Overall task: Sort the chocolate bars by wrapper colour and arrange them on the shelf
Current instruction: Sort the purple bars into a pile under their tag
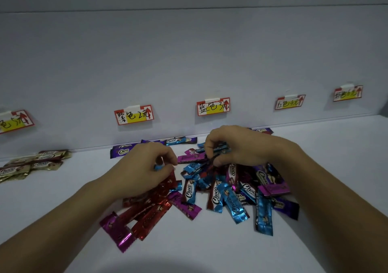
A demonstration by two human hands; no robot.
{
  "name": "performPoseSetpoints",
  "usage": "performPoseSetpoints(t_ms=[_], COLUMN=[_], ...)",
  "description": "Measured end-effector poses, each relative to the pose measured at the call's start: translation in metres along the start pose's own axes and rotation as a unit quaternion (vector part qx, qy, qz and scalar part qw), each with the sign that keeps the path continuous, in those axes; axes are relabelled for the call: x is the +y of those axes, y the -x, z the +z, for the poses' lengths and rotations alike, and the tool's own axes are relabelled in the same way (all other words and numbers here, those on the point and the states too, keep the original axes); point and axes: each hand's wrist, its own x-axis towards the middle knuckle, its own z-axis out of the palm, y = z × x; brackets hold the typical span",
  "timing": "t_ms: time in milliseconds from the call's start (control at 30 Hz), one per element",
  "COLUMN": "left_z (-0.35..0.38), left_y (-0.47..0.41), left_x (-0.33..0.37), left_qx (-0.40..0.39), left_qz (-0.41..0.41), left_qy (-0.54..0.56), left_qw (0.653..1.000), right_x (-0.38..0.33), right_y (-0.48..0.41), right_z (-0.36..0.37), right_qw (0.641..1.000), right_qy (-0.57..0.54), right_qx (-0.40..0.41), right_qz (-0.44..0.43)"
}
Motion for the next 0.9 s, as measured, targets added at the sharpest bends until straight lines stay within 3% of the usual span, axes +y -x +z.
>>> performPoseSetpoints(t_ms=[167, 333, 600, 733, 900], left_z=[0.006, 0.028, 0.042, 0.042, 0.023], left_y=[-0.06, -0.105, -0.109, -0.098, -0.08], left_x=[0.01, 0.001, 0.007, 0.018, 0.029], left_qx=[0.029, -0.008, -0.031, -0.026, 0.009], left_qz=[0.011, 0.004, 0.025, 0.033, 0.022], left_qy=[-0.101, -0.182, -0.162, -0.082, 0.159], left_qw=[0.994, 0.983, 0.986, 0.996, 0.987], right_x=[0.016, 0.029, 0.036, 0.035, 0.027], right_y=[0.003, 0.004, 0.006, 0.006, 0.006], right_z=[-0.01, -0.01, -0.017, -0.016, -0.017], right_qw=[0.991, 0.983, 0.971, 0.967, 0.951], right_qy=[-0.11, -0.107, -0.116, -0.118, -0.153], right_qx=[0.071, 0.151, 0.206, 0.224, 0.267], right_qz=[-0.002, 0.0, 0.016, 0.018, 0.023])
